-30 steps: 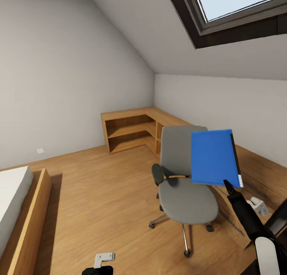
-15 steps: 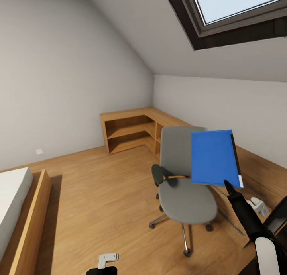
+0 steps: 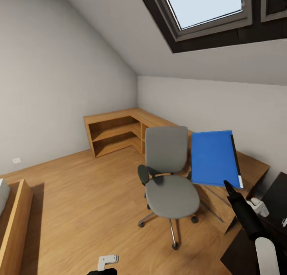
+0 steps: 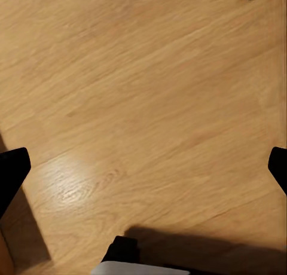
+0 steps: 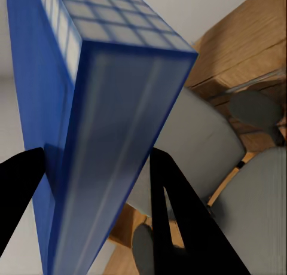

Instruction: In the bedroom, organize the workspace by keeping the computer under the desk, ensuring the monitor is on the desk, placing the keyboard on the desk next to the monitor, placing the mouse on the desk next to the keyboard, moving the folder from the swivel chair onto the desk next to the mouse, stacking the notebook on top of the folder with the pen on top of the notebook, and positioning the swivel chair next to the desk.

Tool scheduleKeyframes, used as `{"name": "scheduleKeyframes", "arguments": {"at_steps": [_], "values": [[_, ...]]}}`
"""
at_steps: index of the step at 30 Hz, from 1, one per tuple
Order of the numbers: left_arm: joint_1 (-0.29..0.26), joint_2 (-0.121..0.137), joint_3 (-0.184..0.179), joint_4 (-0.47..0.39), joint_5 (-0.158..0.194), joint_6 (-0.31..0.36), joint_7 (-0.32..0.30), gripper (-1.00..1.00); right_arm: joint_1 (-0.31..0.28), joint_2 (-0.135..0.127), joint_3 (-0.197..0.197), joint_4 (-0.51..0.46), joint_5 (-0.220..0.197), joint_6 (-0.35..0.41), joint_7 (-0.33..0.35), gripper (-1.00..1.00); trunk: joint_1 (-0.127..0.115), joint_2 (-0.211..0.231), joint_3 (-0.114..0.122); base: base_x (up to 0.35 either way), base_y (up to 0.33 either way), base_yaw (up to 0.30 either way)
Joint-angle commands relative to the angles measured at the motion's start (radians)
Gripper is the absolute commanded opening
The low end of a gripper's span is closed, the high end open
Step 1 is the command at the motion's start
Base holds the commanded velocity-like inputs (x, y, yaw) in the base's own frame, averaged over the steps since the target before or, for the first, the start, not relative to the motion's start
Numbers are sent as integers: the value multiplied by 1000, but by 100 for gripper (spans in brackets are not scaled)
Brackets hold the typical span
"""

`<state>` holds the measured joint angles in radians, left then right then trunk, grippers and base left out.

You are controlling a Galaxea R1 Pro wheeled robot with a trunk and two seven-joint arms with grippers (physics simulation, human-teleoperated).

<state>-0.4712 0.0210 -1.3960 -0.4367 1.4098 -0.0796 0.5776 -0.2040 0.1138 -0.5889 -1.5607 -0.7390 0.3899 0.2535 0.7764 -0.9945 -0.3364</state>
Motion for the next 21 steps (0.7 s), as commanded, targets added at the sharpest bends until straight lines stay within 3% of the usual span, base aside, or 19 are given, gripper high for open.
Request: {"name": "scheduleKeyframes", "arguments": {"at_steps": [1,6,7,9,12,21], "values": [[-1,1,-8,6,24,-8,5,100,-2,1,-3,0,-7,9,1,-100,-4,6,2,-145,0,-282],[-1,0,-8,36,42,-6,-32,100,-2,1,-3,1,-6,9,1,-100,-23,41,18,-50,0,-289],[-1,-13,-7,98,45,-5,-122,100,-2,1,-3,2,-5,9,1,-100,-27,48,21,-8,0,-292],[-1,-37,-5,183,45,-4,-227,100,-2,1,-3,2,-5,9,1,-100,-35,62,27,-4,0,-292],[-1,-65,-3,256,45,-3,-306,100,-2,1,-3,2,-5,9,1,-100,-46,83,36,-2,0,-292],[-1,-80,-1,292,44,-5,-345,100,-2,1,-3,2,-4,7,1,-100,-81,146,65,0,0,-293]]}}
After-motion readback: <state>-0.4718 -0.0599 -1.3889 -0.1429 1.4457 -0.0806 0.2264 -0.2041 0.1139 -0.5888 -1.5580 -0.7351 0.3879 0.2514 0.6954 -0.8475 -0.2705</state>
